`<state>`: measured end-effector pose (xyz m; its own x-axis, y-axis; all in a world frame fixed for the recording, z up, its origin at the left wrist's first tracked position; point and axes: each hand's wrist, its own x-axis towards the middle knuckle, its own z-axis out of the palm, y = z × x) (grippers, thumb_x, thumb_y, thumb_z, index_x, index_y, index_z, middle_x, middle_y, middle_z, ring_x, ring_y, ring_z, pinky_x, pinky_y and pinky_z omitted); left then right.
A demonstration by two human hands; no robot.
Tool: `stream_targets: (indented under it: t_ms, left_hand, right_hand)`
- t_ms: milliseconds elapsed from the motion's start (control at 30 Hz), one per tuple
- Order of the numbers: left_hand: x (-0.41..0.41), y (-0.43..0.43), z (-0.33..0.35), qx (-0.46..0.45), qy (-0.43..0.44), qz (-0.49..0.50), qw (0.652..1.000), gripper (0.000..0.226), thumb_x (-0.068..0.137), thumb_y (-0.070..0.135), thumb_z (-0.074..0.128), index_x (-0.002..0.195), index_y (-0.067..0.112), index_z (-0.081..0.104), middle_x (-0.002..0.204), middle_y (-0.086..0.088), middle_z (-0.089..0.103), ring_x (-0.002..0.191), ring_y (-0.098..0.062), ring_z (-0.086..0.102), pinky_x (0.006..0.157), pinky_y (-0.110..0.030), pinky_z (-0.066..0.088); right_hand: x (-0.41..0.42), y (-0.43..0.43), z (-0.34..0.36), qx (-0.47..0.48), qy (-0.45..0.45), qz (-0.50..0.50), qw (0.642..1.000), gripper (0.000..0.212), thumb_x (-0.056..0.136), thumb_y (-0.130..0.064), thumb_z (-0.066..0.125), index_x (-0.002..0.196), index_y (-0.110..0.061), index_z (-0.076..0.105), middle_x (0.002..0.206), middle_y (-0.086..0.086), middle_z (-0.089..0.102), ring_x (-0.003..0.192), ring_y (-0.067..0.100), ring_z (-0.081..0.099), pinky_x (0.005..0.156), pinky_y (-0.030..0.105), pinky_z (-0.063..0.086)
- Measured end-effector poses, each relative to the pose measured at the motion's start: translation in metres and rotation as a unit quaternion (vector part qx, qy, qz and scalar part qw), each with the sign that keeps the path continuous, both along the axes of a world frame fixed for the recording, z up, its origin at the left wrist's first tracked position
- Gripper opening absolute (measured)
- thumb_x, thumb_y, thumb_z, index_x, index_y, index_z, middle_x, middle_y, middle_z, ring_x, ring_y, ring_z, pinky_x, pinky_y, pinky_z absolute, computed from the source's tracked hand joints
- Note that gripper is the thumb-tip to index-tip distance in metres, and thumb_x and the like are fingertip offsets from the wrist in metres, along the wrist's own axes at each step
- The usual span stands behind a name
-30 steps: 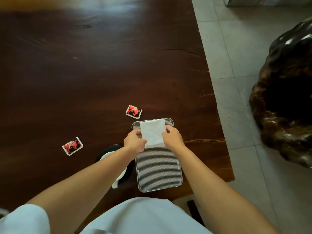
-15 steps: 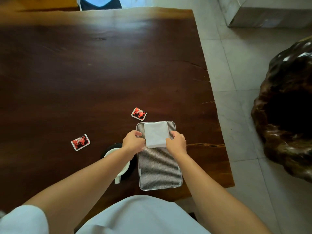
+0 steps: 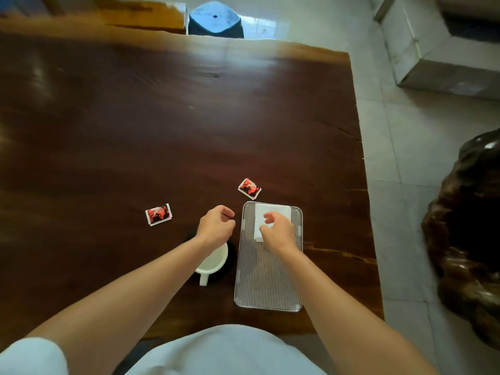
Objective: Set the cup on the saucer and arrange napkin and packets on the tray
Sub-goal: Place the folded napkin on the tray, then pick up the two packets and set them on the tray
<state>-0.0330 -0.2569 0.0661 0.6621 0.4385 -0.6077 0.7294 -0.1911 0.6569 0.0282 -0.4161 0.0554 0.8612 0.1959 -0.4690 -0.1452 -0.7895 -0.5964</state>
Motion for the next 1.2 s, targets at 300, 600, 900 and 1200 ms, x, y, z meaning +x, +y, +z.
stream_targets:
  t_ms: [300,600,900,1200]
  left_hand:
    - [-0.034,0.073,-0.007,0.054,0.003,0.072,0.996,0.013,0.095,0.013,0.06,0.104,0.022,0.063,0.099,-0.003,0.068,0.093,-0.024,0.069,0.082,-0.043,0.06]
    - [-0.05,0.138,-0.04,0.191,0.083,0.043,0.977,0.021,0.093,0.015,0.063,0.114,0.02,0.063,0.115,-0.006,0.059,0.092,-0.019,0.058,0.074,-0.034,0.051]
    - [-0.05,0.153,-0.07,0.215,0.146,0.042,0.965,0.058,0.096,0.023,0.063,0.149,0.026,0.038,0.146,-0.007,0.034,0.113,-0.031,0.058,0.082,-0.042,0.056]
    - [-0.045,0.156,-0.086,0.209,0.168,0.029,0.963,0.027,0.093,0.032,0.066,0.113,0.016,0.055,0.112,-0.011,0.056,0.099,-0.032,0.06,0.075,-0.04,0.044]
  right_hand:
    - [0.02,0.06,0.006,-0.011,0.009,0.082,0.997,0.042,0.086,-0.01,0.057,0.128,-0.01,0.063,0.121,0.009,0.067,0.113,0.024,0.061,0.088,0.026,0.041]
    - [0.055,0.103,-0.01,-0.076,0.01,0.106,0.991,0.046,0.086,-0.011,0.057,0.132,-0.011,0.06,0.126,0.009,0.065,0.118,0.028,0.058,0.097,0.035,0.047]
    - [0.092,0.112,-0.042,-0.167,0.004,0.124,0.978,0.059,0.095,-0.016,0.055,0.151,-0.02,0.037,0.158,0.008,0.028,0.14,0.032,0.027,0.108,0.042,0.038]
    - [0.101,0.115,-0.063,-0.168,-0.012,0.108,0.98,0.046,0.087,-0.001,0.06,0.126,-0.025,0.057,0.121,0.01,0.05,0.113,0.033,0.049,0.084,0.041,0.049]
